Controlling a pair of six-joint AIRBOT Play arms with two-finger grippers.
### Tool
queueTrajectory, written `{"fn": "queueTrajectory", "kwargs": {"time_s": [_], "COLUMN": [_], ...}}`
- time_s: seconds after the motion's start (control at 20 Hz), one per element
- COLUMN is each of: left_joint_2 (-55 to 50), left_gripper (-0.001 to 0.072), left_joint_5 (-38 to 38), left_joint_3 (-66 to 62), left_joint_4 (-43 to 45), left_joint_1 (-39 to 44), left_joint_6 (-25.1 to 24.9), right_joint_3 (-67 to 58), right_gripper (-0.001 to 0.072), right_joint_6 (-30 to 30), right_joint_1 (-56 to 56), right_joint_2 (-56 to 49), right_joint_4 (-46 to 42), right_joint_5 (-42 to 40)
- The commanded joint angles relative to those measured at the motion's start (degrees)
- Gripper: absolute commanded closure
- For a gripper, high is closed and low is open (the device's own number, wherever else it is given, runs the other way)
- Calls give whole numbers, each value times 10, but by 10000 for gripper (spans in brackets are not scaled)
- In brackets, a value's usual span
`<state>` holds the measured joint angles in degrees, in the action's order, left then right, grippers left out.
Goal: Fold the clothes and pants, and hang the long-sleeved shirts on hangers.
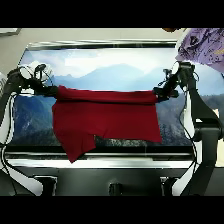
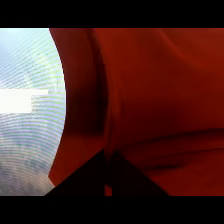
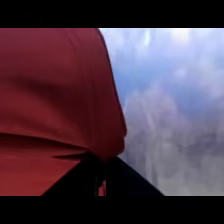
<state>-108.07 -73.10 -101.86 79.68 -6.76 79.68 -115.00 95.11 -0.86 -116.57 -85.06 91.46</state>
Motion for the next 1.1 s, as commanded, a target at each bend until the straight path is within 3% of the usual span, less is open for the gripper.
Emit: {"fn": "queueTrajectory", "kwargs": {"time_s": [0.0,0.7,0.75,0.8,0.9,0.95,1.0,1.05], "left_joint_2": [-4,-39,-39,-38,-35,-32,-27,-21], "left_gripper": [693,686,629,523,510,510,472,99], "left_joint_5": [-47,-100,-99,-98,-99,-101,-105,-114], "left_joint_3": [0,0,0,0,-1,-5,-14,-25], "left_joint_4": [9,9,9,9,9,9,9,10], "left_joint_1": [1,8,9,9,6,4,-1,-6], "left_joint_6": [11,35,35,41,67,77,84,89], "right_joint_3": [0,0,0,0,0,0,0,0], "right_gripper": [684,683,673,590,384,236,151,133], "right_joint_6": [5,19,21,22,23,22,16,3], "right_joint_1": [1,1,1,1,0,0,0,0], "right_joint_2": [-14,-40,-41,-42,-41,-40,-36,-29], "right_joint_4": [10,52,56,58,69,74,84,88], "right_joint_5": [46,78,78,77,81,90,96,100]}}
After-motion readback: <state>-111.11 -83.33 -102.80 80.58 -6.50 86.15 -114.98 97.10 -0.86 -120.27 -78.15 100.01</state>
